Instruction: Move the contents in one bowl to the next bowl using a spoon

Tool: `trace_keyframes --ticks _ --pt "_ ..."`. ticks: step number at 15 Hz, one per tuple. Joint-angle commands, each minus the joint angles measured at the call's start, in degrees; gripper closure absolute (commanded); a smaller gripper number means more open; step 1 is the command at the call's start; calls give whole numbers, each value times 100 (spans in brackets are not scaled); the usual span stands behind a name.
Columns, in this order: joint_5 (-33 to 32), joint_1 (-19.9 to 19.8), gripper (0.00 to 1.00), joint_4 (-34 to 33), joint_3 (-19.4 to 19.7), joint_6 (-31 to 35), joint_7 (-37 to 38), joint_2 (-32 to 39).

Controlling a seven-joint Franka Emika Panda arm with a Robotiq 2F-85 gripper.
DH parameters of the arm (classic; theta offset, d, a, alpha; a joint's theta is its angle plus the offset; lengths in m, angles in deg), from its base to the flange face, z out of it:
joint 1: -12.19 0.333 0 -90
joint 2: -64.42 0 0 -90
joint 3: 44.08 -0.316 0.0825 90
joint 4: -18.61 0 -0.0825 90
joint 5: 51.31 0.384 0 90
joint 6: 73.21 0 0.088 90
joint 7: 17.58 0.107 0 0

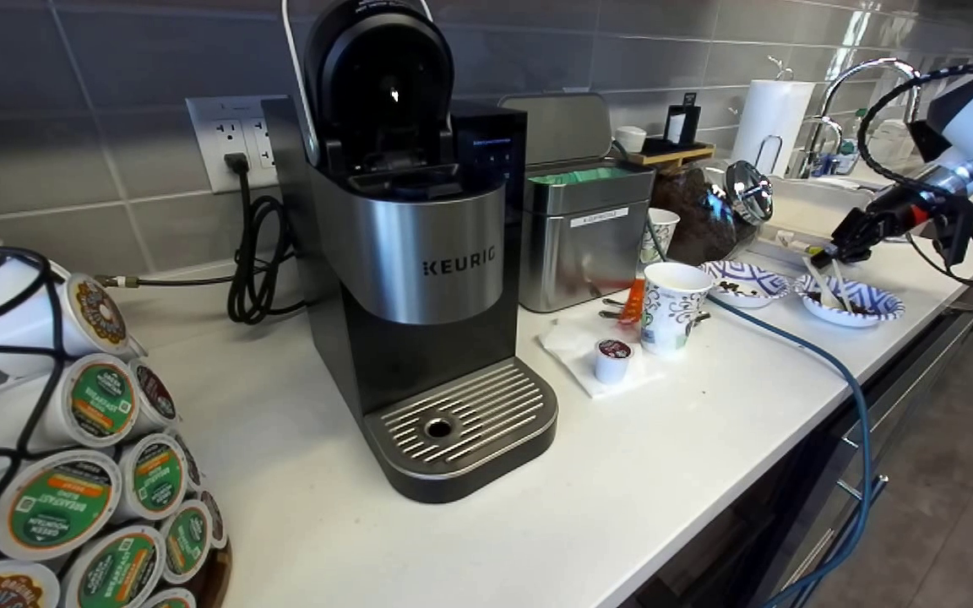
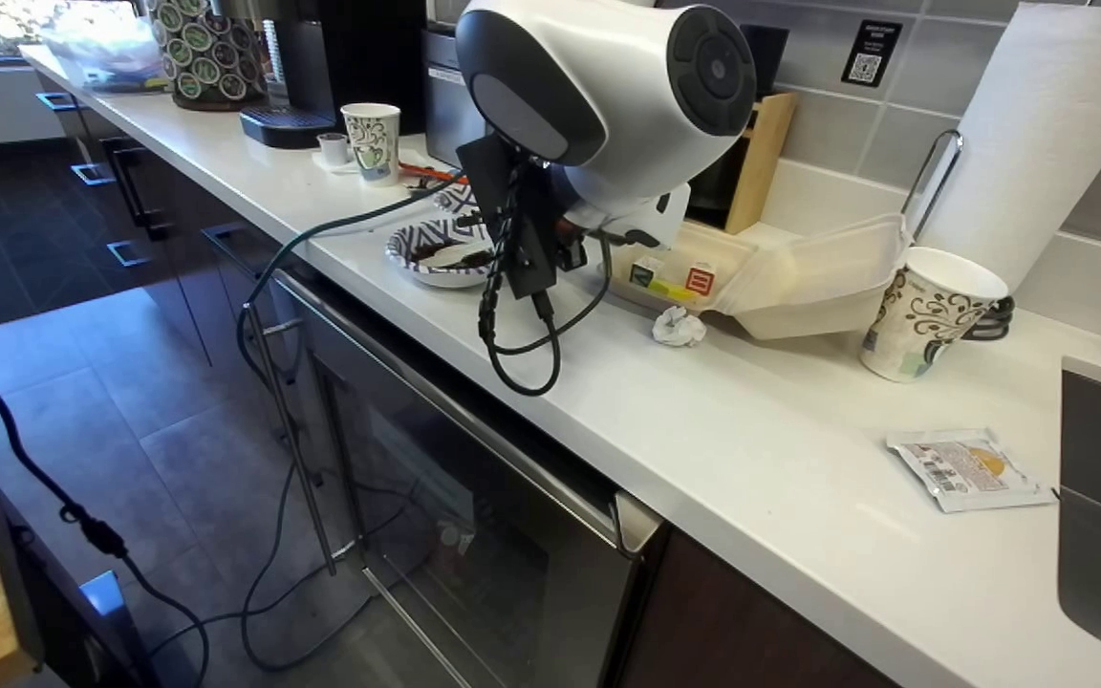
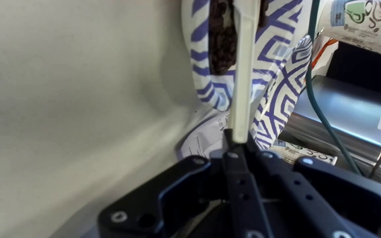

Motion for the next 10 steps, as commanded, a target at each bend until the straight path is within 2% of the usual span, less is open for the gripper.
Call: trace_keyframes --ticks 1,2,3,10 --pt "-50 -74 70 -180 -70 -53 34 135" --pt "-50 -70 69 -188 -68 -41 44 142" --pt "-48 -69 64 -203 -70 -33 48 154" --pt "-18 -36 11 -184 -81 67 50 127"
